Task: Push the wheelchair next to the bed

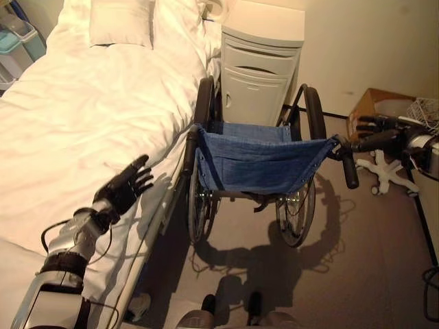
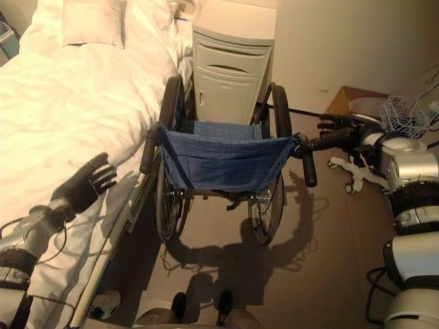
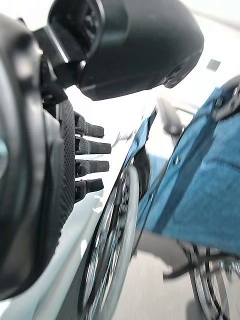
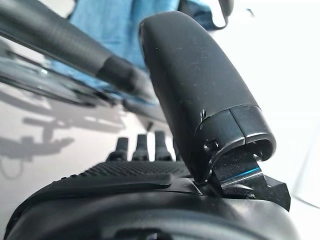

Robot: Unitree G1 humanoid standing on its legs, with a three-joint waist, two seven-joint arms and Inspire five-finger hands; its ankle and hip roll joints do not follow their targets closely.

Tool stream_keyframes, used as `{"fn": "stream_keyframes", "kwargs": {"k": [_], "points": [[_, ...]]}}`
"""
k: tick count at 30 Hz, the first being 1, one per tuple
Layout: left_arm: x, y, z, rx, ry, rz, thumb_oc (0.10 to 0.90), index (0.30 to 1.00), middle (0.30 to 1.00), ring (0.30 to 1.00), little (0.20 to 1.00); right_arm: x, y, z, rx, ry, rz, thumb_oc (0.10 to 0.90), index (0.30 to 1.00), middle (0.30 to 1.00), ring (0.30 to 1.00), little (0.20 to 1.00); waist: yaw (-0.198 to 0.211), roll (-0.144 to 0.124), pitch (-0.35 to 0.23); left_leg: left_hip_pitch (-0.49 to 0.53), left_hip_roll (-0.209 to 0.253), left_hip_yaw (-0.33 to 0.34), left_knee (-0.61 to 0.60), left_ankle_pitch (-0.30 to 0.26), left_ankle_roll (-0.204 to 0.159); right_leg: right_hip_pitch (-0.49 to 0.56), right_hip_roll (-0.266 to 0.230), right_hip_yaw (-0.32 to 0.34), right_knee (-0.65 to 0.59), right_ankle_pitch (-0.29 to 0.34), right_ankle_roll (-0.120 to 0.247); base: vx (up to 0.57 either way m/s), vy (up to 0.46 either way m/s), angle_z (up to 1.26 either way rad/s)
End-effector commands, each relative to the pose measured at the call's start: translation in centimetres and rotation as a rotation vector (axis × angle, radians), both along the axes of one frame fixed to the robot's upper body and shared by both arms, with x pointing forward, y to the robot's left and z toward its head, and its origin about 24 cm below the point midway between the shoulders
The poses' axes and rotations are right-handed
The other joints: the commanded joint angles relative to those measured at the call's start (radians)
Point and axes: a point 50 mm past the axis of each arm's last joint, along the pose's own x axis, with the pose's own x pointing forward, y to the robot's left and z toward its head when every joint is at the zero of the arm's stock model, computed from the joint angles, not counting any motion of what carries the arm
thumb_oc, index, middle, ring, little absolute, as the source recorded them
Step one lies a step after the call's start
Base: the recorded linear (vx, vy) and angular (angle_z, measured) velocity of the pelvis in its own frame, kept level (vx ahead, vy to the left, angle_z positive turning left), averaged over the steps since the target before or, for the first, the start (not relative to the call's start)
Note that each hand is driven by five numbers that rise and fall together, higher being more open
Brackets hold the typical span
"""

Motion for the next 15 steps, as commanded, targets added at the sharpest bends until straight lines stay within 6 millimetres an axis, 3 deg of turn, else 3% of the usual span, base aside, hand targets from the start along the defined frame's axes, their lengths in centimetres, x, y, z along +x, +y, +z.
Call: {"fn": "stream_keyframes", "kwargs": {"k": [1,4,5,6,7,8,9,10,14,15], "points": [[0.1,0.1,1.2,0.075,-0.171,-0.011,0.8,0.9,0.9,0.9,0.9,-1.8,-2.3,2.7,0.001,-0.143,-0.02,0.8,0.9,0.9,0.9,0.9,-0.004,-0.008,-0.122,-0.052,-0.026,0.09,0.066,-0.086,0.007,-0.019,-0.027,0.049,0.124,-0.112,0.046,-0.01,-0.013,-0.04],[-1.3,-0.5,-0.8,0.147,-0.145,0.011,0.8,0.9,0.9,0.9,0.9,-2.9,-2.3,-0.3,0.078,-0.149,-0.031,0.8,0.9,0.9,0.9,0.9,-0.012,-0.008,-0.119,-0.052,-0.024,0.099,0.067,-0.089,0.009,-0.024,-0.026,0.053,0.125,-0.111,0.048,-0.02,-0.011,-0.05],[-1.3,-0.6,-0.8,0.149,-0.144,0.009,0.8,0.9,0.9,0.9,0.9,-3.0,-2.4,-0.4,0.079,-0.148,-0.033,0.8,0.9,0.9,0.9,0.9,-0.01,-0.009,-0.121,-0.052,-0.024,0.099,0.067,-0.089,0.009,-0.025,-0.026,0.053,0.126,-0.111,0.048,-0.02,-0.008,-0.13],[-2.1,-1.5,-2.3,0.213,-0.122,0.016,0.8,0.9,0.9,0.9,0.9,-3.7,-1.9,-3.2,0.164,-0.16,-0.035,0.8,0.9,0.9,0.9,0.9,-0.018,-0.007,-0.118,-0.052,-0.024,0.104,0.069,-0.092,0.011,-0.028,-0.024,0.057,0.128,-0.111,0.048,-0.01,-0.006,-0.15],[-2.2,-1.6,-2.5,0.22,-0.116,0.014,0.8,0.9,0.9,0.9,0.9,-3.9,-1.9,-3.5,0.171,-0.16,-0.039,0.8,0.9,0.9,0.9,0.9,-0.016,-0.008,-0.119,-0.053,-0.024,0.104,0.069,-0.092,0.011,-0.028,-0.023,0.058,0.128,-0.111,0.048,-0.01,-0.008,-0.13],[-3.0,-2.8,-3.9,0.247,-0.093,0.015,0.8,0.9,0.9,0.9,0.9,-4.5,-1.1,-6.1,0.233,-0.175,-0.043,0.8,0.9,0.9,0.9,0.9,-0.017,-0.006,-0.118,-0.051,-0.023,0.107,0.07,-0.095,0.014,-0.029,-0.022,0.06,0.128,-0.112,0.047,0.0,-0.004,-0.06],[-3.0,-2.9,-4.1,0.257,-0.089,0.013,0.8,0.9,0.9,0.9,0.9,-4.6,-1.0,-6.5,0.246,-0.176,-0.05,0.8,0.9,0.9,0.9,0.9,-0.017,-0.006,-0.119,-0.051,-0.023,0.108,0.07,-0.095,0.015,-0.029,-0.022,0.06,0.129,-0.112,0.047,0.0,-0.007,-0.1],[-3.6,-4.4,-5.4,0.307,-0.062,0.009,0.8,0.9,0.9,0.9,0.9,-5.5,0.2,-9.8,0.335,-0.205,-0.107,0.8,0.9,0.9,0.9,0.9,-0.02,-0.002,-0.116,-0.049,-0.022,0.111,0.071,-0.099,0.018,-0.032,-0.019,0.065,0.134,-0.113,0.047,0.0,-0.002,-0.15],[-5.0,-7.9,-8.1,0.323,-0.006,0.006,0.8,0.9,0.9,0.9,0.9,-8.5,2.3,-16.8,0.425,-0.145,-0.223,0.8,0.9,0.9,0.9,0.9,-0.021,0.007,-0.114,-0.048,-0.024,0.117,0.079,-0.108,0.025,-0.037,-0.015,0.072,0.141,-0.118,0.046,0.0,0.005,-0.05],[-5.1,-8.0,-8.2,0.324,-0.003,0.008,0.8,0.9,0.9,0.9,0.9,-8.7,2.5,-17.2,0.432,-0.135,-0.231,0.8,0.9,0.9,0.9,0.9,-0.021,0.008,-0.114,-0.048,-0.024,0.118,0.079,-0.109,0.025,-0.038,-0.014,0.073,0.141,-0.118,0.046,0.0,0.0,0.0]]}}
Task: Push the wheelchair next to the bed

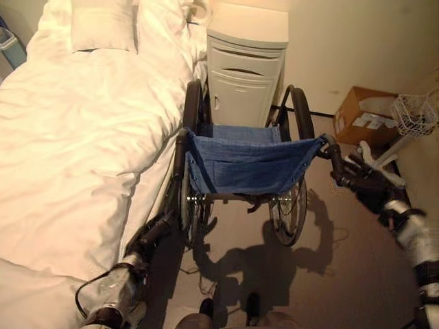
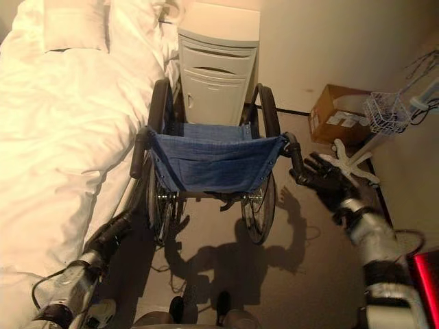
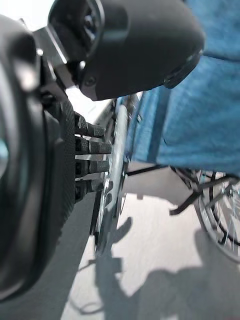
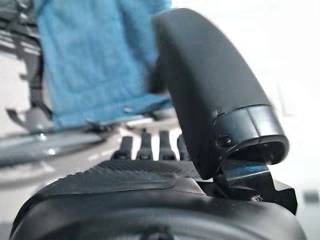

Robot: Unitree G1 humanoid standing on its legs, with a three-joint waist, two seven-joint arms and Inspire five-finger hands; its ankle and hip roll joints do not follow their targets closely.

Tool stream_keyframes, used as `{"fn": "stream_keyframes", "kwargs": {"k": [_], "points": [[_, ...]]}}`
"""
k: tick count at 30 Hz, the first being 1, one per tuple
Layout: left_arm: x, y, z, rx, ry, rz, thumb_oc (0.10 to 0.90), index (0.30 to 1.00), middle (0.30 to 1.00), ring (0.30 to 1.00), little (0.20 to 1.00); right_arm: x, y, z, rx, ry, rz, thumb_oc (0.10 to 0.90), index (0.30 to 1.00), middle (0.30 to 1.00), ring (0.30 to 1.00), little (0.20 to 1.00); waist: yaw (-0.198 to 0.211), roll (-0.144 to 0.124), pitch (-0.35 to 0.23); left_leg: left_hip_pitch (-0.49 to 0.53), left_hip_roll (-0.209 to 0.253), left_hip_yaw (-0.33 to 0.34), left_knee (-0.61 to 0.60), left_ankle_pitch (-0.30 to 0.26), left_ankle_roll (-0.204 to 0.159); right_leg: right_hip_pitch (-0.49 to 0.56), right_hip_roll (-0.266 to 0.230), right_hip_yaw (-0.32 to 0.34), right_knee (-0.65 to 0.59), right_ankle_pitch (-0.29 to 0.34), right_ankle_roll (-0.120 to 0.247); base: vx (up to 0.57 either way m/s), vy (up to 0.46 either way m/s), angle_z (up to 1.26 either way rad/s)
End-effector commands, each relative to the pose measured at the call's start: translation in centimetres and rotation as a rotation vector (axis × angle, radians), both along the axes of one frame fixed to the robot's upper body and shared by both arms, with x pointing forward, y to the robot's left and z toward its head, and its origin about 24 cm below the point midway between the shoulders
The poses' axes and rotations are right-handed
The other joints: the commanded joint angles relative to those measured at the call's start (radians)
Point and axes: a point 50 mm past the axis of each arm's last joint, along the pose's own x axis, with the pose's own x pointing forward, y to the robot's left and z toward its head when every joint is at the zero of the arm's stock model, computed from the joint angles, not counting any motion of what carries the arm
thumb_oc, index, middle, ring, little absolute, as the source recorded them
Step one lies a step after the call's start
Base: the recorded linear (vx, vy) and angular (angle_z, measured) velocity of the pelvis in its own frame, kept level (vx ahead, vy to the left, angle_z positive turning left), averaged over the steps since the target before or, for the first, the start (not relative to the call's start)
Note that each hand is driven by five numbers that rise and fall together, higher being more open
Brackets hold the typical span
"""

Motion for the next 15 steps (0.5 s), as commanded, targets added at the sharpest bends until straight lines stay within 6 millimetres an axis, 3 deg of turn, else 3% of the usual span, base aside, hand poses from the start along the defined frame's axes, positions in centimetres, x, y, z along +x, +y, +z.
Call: {"fn": "stream_keyframes", "kwargs": {"k": [1,2,4,6,8,15], "points": [[0.6,-1.1,0.8,0.129,-0.117,-0.033,0.8,0.9,0.9,0.9,0.9,-2.4,-0.2,-2.7,-0.053,0.021,-0.081,0.8,0.9,0.9,0.9,0.9,-0.001,0.023,-0.104,-0.069,-0.027,0.07,0.098,-0.111,0.026,-0.04,-0.018,0.024,0.144,-0.118,0.04,0.0,0.0,0.0],[0.5,-1.3,0.7,0.143,-0.114,-0.046,0.8,0.9,0.9,0.9,0.9,-2.6,0.0,-3.2,-0.032,0.038,-0.085,0.8,0.9,0.9,0.9,0.9,-0.001,0.023,-0.104,-0.069,-0.027,0.07,0.099,-0.111,0.026,-0.04,-0.017,0.024,0.145,-0.118,0.04,-0.02,0.001,-0.05],[-0.5,-2.9,-0.6,0.216,-0.067,-0.132,0.8,0.9,0.9,0.9,0.9,-5.0,3.0,-7.6,0.045,0.155,-0.078,0.8,0.9,0.9,0.9,0.9,-0.002,0.028,-0.098,-0.071,-0.028,0.073,0.11,-0.116,0.028,-0.044,-0.015,0.026,0.155,-0.122,0.037,0.0,0.0,0.0],[-0.8,-3.4,-1.0,0.235,-0.051,-0.165,0.8,0.9,0.9,0.9,0.9,-5.8,3.8,-8.8,0.095,0.202,-0.075,0.8,0.9,0.9,0.9,0.9,-0.002,0.03,-0.098,-0.071,-0.028,0.073,0.111,-0.116,0.028,-0.045,-0.015,0.023,0.157,-0.123,0.037,0.0,-0.005,-0.03],[-1.5,-4.6,-1.9,0.256,-0.023,-0.23,0.8,0.9,0.9,0.9,0.9,-7.2,6.1,-10.9,0.146,0.263,-0.062,0.8,0.9,0.9,0.9,0.9,-0.004,0.037,-0.097,-0.069,-0.031,0.072,0.114,-0.118,0.028,-0.043,-0.012,0.026,0.159,-0.127,0.035,0.0,-0.001,-0.02],[-3.5,-6.8,-3.9,0.227,0.067,-0.294,0.8,0.9,0.9,0.9,0.9,-10.2,10.3,-13.8,0.219,0.409,0.095,0.8,0.9,0.9,0.9,0.9,-0.018,0.069,-0.095,-0.075,-0.04,0.073,0.121,-0.115,0.026,-0.05,-0.014,0.028,0.169,-0.132,0.032,0.01,0.056,-0.02]]}}
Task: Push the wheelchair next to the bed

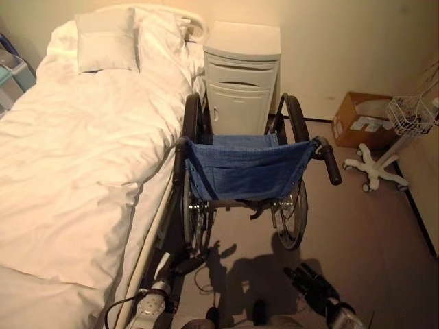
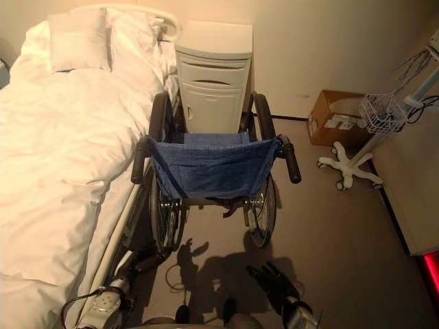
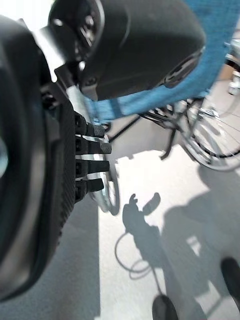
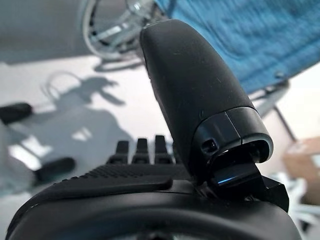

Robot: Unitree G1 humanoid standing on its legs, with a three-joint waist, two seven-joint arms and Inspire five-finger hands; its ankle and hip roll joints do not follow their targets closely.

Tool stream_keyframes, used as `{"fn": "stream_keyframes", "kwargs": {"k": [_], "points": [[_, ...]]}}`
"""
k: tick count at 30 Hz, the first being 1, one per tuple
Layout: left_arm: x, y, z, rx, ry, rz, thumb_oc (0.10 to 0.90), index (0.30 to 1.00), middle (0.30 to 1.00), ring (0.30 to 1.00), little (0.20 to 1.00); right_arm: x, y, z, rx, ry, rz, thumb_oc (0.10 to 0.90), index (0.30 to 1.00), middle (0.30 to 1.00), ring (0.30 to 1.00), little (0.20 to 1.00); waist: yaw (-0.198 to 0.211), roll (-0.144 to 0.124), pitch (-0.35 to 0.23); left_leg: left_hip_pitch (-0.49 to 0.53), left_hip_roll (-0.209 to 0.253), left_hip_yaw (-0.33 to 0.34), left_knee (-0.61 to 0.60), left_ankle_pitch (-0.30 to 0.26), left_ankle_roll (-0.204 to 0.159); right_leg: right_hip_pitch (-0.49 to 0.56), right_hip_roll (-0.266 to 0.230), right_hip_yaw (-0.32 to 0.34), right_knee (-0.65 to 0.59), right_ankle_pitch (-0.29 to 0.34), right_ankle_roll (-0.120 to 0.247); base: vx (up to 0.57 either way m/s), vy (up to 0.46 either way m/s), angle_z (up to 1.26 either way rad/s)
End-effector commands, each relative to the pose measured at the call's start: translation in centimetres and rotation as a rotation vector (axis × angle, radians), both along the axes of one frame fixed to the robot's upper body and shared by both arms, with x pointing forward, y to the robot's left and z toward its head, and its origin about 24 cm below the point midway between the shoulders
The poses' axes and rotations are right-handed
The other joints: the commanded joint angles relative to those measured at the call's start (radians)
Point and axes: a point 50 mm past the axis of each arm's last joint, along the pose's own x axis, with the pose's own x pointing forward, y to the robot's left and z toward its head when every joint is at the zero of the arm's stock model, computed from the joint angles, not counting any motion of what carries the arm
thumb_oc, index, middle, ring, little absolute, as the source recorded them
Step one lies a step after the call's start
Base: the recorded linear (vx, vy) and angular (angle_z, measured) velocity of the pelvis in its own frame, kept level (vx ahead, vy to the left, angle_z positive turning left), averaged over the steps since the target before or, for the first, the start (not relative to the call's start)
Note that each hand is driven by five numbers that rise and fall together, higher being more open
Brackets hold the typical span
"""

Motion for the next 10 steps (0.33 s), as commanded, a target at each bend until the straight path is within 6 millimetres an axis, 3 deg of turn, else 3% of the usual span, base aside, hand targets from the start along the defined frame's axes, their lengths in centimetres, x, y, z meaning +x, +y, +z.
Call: {"fn": "stream_keyframes", "kwargs": {"k": [1,10], "points": [[2.0,-1.5,1.3,-0.024,-0.14,-0.057,0.8,0.9,0.9,0.9,0.9,3.0,0.6,1.6,0.004,-0.187,0.15,0.8,0.9,0.9,0.9,0.9,-0.009,0.014,-0.037,-0.08,-0.04,0.063,0.12,-0.113,0.025,-0.052,-0.012,0.022,0.164,-0.132,0.031,0.0,0.048,0.01],[1.5,-3.7,1.2,-0.08,-0.152,-0.208,0.8,0.9,0.9,0.9,0.9,2.5,2.6,1.5,0.05,-0.211,0.292,0.8,0.9,0.9,0.9,0.9,-0.023,0.042,-0.027,-0.095,-0.049,0.064,0.119,-0.107,0.024,-0.069,-0.016,0.017,0.175,-0.139,0.027,-0.03,0.05,0.02]]}}
